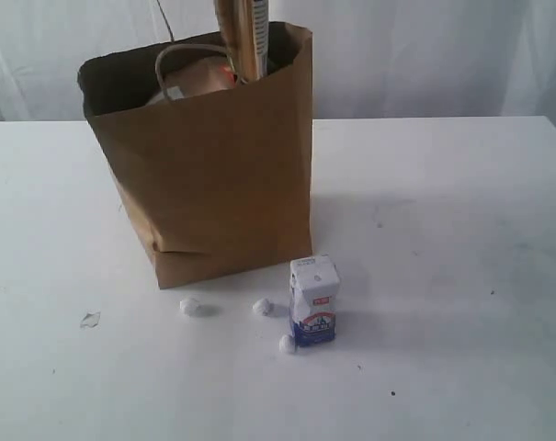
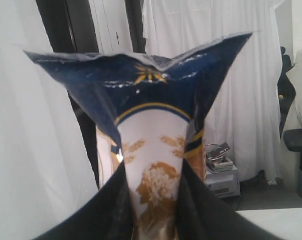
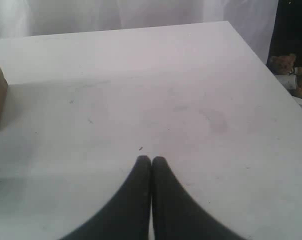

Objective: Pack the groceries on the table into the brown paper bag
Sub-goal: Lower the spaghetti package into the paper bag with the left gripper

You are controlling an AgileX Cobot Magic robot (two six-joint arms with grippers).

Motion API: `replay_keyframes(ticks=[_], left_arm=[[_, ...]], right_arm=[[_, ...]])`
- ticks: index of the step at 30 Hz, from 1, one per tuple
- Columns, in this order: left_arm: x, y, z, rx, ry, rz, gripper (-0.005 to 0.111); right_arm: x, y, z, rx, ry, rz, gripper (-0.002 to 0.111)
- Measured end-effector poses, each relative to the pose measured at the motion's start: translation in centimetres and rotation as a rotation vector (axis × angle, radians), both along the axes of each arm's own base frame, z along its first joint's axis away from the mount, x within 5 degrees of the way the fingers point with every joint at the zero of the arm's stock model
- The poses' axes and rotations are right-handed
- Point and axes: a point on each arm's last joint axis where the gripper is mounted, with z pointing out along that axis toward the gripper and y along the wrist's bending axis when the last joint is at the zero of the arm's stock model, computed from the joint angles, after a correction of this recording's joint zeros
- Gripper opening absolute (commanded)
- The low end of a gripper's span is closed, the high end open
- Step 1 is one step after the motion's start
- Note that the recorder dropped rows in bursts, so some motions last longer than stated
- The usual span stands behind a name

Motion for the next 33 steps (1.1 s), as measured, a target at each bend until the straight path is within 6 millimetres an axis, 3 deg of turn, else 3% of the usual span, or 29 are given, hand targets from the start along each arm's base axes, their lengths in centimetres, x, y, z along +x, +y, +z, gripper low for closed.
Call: replay_keyframes(ticks=[10,21,33], left_arm=[[1.9,-0.3,-1.9,-0.038,0.077,-0.006,0.0],[2.2,-0.3,-2.2,-0.039,0.108,-0.01,0.0],[2.0,-0.4,0.8,-0.007,0.047,-0.024,0.0]], right_arm=[[0.0,0.0,0.0,0.0,0.0,0.0,0.0],[0.0,0.0,0.0,0.0,0.0,0.0,0.0],[0.0,0.0,0.0,0.0,0.0,0.0,0.0]])
